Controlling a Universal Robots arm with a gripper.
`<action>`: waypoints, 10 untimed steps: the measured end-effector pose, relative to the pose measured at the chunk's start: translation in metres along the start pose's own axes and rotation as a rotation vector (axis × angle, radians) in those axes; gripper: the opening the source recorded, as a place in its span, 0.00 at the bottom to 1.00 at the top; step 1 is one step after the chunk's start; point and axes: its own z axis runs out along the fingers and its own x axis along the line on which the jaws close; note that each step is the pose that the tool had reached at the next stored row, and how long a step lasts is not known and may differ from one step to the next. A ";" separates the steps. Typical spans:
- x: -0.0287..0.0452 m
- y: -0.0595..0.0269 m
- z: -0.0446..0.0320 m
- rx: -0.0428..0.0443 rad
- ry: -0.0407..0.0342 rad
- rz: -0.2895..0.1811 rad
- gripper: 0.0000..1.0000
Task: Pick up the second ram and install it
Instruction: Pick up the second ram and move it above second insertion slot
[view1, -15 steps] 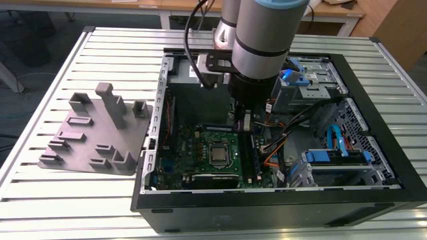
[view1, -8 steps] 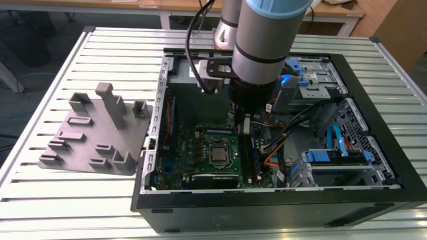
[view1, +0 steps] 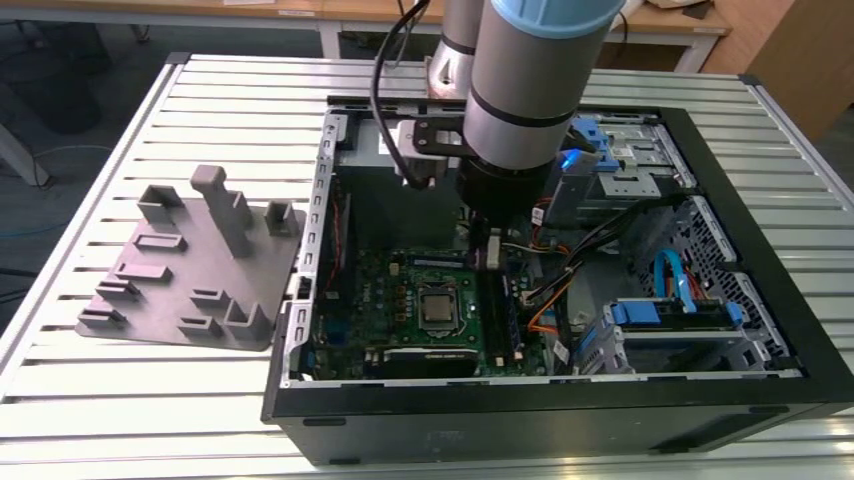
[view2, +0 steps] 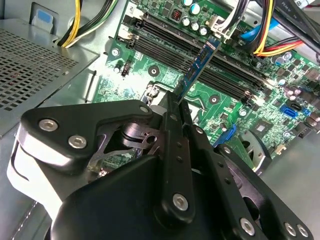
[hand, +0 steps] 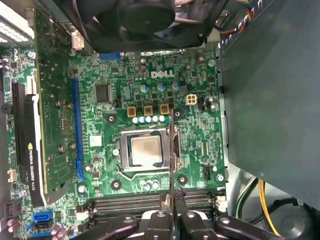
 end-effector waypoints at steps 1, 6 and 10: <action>0.0002 0.0015 0.0001 0.0006 -0.0002 0.000 0.11; 0.0003 0.0032 0.0000 0.0010 -0.0001 0.000 0.11; 0.0003 0.0033 0.0000 0.0010 -0.0001 0.000 0.11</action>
